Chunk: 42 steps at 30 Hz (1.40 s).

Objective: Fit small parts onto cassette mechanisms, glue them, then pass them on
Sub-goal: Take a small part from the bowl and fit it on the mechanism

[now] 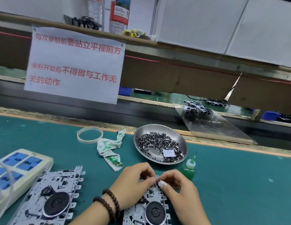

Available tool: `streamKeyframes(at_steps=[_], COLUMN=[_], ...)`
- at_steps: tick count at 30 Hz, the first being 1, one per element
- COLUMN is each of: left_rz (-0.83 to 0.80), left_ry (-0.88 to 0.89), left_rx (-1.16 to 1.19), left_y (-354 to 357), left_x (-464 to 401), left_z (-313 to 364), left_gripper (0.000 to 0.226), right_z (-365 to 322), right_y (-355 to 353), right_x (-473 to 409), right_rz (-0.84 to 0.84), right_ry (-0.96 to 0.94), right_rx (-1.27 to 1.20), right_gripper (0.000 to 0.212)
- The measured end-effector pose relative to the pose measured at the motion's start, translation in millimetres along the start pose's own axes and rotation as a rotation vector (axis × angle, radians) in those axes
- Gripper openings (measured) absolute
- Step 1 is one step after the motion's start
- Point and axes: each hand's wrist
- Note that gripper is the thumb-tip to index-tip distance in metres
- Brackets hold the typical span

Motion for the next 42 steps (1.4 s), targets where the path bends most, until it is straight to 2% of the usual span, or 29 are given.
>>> streamKeyframes(at_steps=[6, 15, 19, 30, 39, 42], left_rz=[0.011, 0.049, 0.032, 0.013, 0.037, 0.034], left_ry=[0.102, 0.166, 0.152, 0.070, 0.009, -0.022], left_rx=[0.001, 0.003, 0.036, 0.084, 0.155, 0.173], left_y=[3.0, 4.9, 3.1, 2.0, 4.4, 5.6], left_x=[-1.8, -2.4, -1.2, 2.6, 0.6, -0.4], left_z=[-9.7, -8.7, -8.0, -3.5, -3.2, -2.9], left_gripper=[0.015, 0.014, 0.010, 0.009, 0.010, 0.015], right_z=[2.7, 1.9, 0.7, 3.4, 7.0, 6.5], right_y=[-1.0, -3.3, -2.6, -5.2, -3.4, -2.6], right_x=[-4.4, -5.2, -4.5, -4.8, -5.7, -5.8], right_rz=[-0.027, -0.034, -0.024, -0.049, -0.049, -0.050], right_ry=[-0.015, 0.010, 0.006, -0.047, -0.063, -0.061], right_rx=[-0.155, -0.207, -0.189, -0.091, -0.143, -0.087], right_gripper=[0.023, 0.024, 0.021, 0.036, 0.027, 0.036])
Point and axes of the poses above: each hand's wrist, its own x-axis away from the middle knuckle, its own y-axis out of the palm, z = x × y, and after that the axes turned 14 degrees about -z, right-handed
